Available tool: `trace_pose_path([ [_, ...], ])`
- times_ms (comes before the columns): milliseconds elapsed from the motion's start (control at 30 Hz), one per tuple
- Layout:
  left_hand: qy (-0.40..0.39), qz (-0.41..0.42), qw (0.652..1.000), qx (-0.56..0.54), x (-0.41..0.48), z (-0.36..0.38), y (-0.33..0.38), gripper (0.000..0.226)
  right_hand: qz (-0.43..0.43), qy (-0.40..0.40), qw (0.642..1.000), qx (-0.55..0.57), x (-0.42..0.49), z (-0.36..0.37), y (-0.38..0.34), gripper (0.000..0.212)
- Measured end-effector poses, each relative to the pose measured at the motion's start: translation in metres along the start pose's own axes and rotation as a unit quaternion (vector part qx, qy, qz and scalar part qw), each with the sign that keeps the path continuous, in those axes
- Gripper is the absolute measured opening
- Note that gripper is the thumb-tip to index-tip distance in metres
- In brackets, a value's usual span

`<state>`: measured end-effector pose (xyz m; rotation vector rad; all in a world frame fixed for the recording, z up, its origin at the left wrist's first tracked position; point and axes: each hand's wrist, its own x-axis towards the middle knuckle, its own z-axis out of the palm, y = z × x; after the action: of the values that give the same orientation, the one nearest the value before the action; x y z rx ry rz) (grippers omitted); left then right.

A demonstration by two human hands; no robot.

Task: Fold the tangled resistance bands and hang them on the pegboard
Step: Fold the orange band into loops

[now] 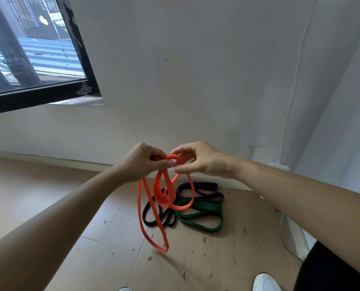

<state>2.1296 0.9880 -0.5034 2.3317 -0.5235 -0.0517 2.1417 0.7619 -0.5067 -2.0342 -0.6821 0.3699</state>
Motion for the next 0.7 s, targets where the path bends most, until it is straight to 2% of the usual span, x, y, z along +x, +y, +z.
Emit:
trace_pose_path([
  [67, 0.001, -0.007, 1.000, 0.006, 0.000, -0.001, 0.003, 0.034, -0.005, 0.015, 1.000, 0.001, 0.003, 0.006, -0.002, 0.021],
  [133, -0.005, -0.018, 1.000, 0.020, -0.001, -0.005, 0.002, 0.029, 0.010, 0.030, 0.999, 0.006, 0.005, 0.006, 0.005, 0.010],
  [233, 0.014, -0.021, 0.999, 0.045, -0.005, -0.016, -0.007, 0.031, 0.053, 0.017, 0.996, -0.070, 0.006, 0.000, 0.026, 0.007],
  [333, 0.053, 0.013, 0.994, 0.095, -0.006, -0.029, -0.017, 0.032, 0.107, -0.018, 0.969, -0.221, 0.003, -0.004, 0.055, 0.008],
  [400, 0.073, 0.039, 0.991, 0.109, -0.006, -0.033, -0.020, 0.030, 0.138, -0.035, 0.952, -0.270, 0.001, -0.003, 0.075, 0.010],
  [500, 0.099, 0.037, 0.993, 0.046, -0.007, -0.034, -0.020, 0.028, 0.161, -0.041, 0.930, -0.327, -0.002, 0.008, 0.101, 0.006],
  [567, 0.118, 0.014, 0.993, -0.018, -0.006, -0.032, -0.018, 0.024, 0.172, -0.067, 0.910, -0.372, -0.003, 0.019, 0.113, 0.011],
  [633, 0.135, -0.009, 0.989, -0.062, -0.003, -0.029, -0.014, 0.017, 0.189, -0.104, 0.898, -0.384, -0.005, 0.032, 0.122, 0.013],
  [700, 0.148, -0.024, 0.984, -0.094, -0.002, -0.027, -0.008, 0.014, 0.197, -0.135, 0.897, -0.372, -0.007, 0.044, 0.128, 0.005],
])
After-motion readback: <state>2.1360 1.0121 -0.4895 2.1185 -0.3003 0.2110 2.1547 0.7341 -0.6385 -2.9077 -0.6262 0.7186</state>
